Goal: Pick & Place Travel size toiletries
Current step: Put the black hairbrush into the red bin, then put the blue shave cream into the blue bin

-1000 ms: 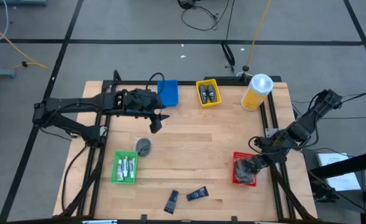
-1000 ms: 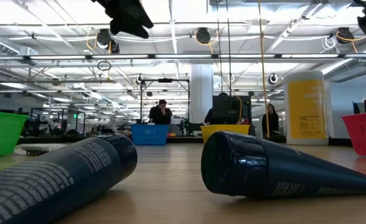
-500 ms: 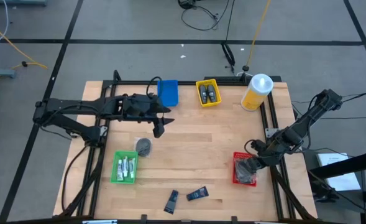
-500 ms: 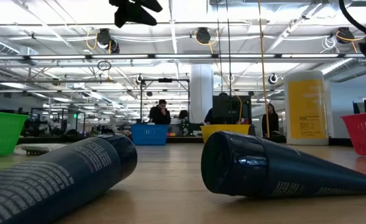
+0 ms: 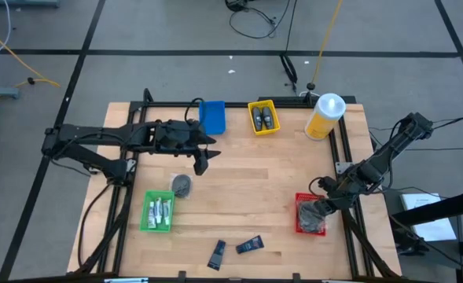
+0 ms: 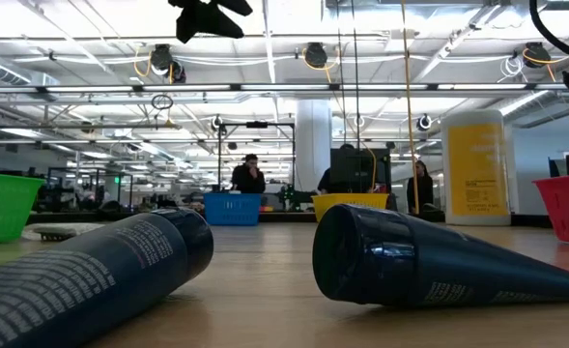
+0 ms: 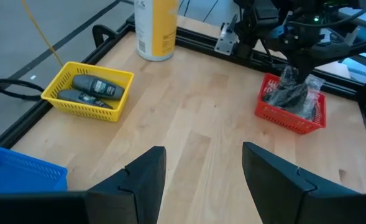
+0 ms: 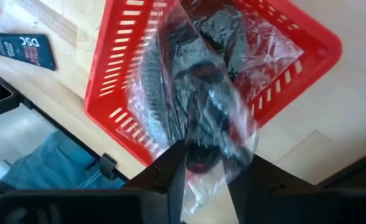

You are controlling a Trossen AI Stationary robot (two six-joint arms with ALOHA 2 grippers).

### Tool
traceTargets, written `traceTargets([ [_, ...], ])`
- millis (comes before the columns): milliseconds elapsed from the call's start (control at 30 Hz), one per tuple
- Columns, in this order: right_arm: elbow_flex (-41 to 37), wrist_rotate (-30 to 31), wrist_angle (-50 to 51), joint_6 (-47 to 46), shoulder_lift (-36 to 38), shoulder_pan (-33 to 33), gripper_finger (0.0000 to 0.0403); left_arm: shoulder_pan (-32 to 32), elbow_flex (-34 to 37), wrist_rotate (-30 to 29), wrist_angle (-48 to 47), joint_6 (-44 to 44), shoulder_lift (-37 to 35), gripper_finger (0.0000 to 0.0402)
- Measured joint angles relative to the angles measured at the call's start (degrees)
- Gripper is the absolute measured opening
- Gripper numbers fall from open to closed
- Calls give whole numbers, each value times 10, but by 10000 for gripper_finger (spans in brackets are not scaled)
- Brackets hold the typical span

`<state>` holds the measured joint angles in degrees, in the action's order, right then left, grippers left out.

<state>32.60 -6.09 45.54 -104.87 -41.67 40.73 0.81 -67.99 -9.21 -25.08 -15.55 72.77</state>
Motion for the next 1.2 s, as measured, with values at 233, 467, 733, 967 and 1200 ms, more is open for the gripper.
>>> traceTargets([
  [233, 0, -17, -9, -12, 23, 0, 133, -13, 0, 0, -20, -12, 3, 207],
  [467, 0, -11, -20, -11, 68, 0, 133, -30, -1, 0, -76, -65, 26, 207],
  [733, 0, 37, -64, 15, 112, 0, 130, -53, 0, 1, -100, -108, 65, 207],
  [967, 0, 96, -170, 91, 127, 0, 130, -70, 0, 2, -147, -149, 78, 207],
  [1200, 0, 223, -273, 220, 123, 0, 130, -90, 0, 14, -202, -165, 77, 207],
])
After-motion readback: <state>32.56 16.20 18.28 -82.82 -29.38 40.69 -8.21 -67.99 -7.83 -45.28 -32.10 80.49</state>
